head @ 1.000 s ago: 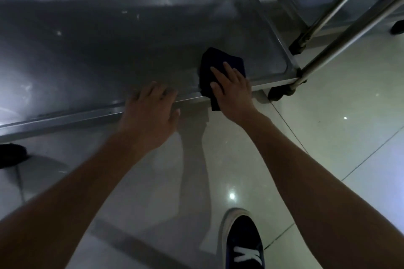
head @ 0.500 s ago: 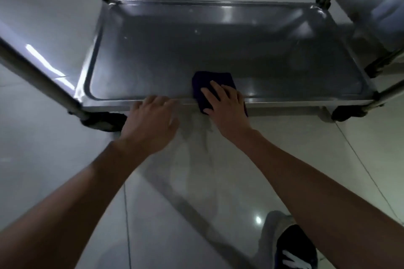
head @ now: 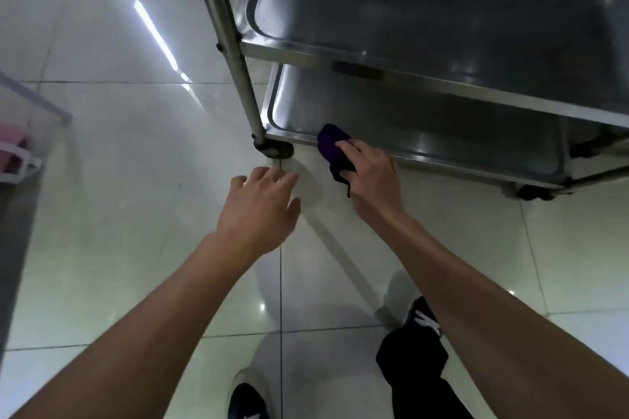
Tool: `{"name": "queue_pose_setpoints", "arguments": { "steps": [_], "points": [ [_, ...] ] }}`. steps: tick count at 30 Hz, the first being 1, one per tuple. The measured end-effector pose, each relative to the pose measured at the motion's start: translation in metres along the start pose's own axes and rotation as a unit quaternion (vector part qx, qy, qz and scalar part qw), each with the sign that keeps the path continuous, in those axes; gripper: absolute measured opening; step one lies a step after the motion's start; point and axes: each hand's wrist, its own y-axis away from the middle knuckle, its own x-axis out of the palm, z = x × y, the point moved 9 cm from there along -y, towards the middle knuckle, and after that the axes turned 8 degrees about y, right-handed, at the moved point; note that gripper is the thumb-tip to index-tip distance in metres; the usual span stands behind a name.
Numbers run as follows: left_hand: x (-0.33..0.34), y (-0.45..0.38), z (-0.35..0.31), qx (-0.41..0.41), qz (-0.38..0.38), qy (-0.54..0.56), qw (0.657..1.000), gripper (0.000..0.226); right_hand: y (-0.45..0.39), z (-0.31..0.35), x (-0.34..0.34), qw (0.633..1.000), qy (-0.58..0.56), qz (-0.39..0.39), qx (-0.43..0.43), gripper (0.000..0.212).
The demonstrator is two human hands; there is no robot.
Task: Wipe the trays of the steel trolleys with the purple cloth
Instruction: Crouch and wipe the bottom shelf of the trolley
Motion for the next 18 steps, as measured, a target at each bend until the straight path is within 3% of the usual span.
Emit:
{"name": "queue_pose_setpoints", "arguments": {
  "steps": [8,18],
  "points": [
    [-0.145,0.080,-0.063,0.036,0.025,0.015,0.999,0.049,0.087,0.069,-0.180,0.998,-0.036,0.015,0.054,0.046],
    [-0.270,0.146,-0.162,0.088,0.027,0.042,0.995,0.047,0.181,0.078,-0.358,0.991,-0.070,-0.044,0.109,0.043]
  ]
}}
